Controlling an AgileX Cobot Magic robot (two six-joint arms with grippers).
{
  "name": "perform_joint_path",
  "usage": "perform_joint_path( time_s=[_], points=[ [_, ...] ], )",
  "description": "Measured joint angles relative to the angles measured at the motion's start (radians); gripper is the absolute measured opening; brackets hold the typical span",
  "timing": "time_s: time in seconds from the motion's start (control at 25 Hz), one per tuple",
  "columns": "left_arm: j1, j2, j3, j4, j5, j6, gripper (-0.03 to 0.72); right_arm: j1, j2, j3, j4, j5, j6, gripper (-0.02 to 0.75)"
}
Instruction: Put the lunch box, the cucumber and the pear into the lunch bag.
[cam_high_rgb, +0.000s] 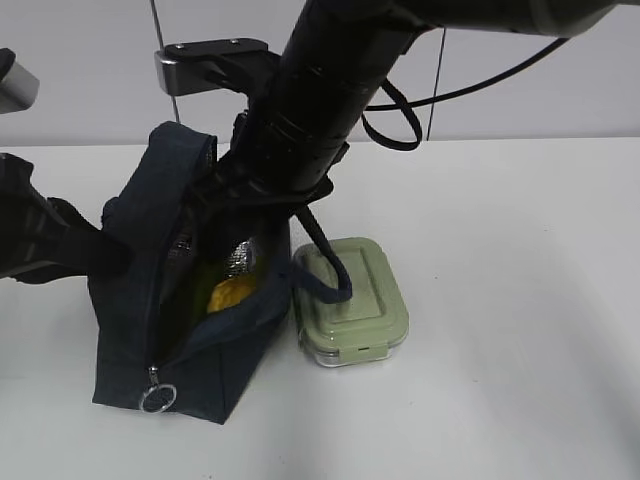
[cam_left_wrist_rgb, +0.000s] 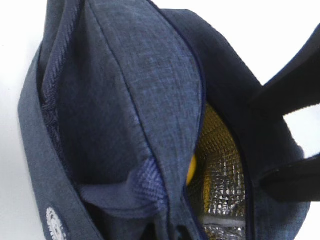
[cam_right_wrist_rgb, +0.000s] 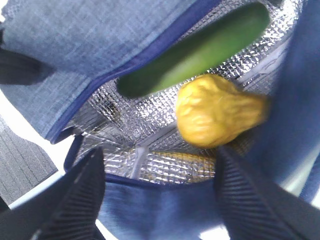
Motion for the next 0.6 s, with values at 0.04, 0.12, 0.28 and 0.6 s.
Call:
perform_joint_path(
  time_s=[0.04, 0.12, 0.28, 0.6],
  points=[
    [0.000, 0.000, 0.000, 0.000, 0.000, 0.000, 0.003, 0.000, -0.002, 0.000, 0.002, -0.002, 0.000, 0.540],
    [0.000, 0.000, 0.000, 0.000, 0.000, 0.000, 0.003, 0.000, -0.018, 0.000, 0.002, -0.006, -0.002, 0.546],
    [0.000, 0.000, 0.000, 0.000, 0.000, 0.000, 0.003, -0.004, -0.077, 0.000, -0.019, -0.025, 0.008, 0.550],
    [0.000, 0.000, 0.000, 0.000, -0.001, 0.000, 0.003, -0.098, -0.148, 0.045, -0.048, -0.038, 0.052, 0.550]
  ],
)
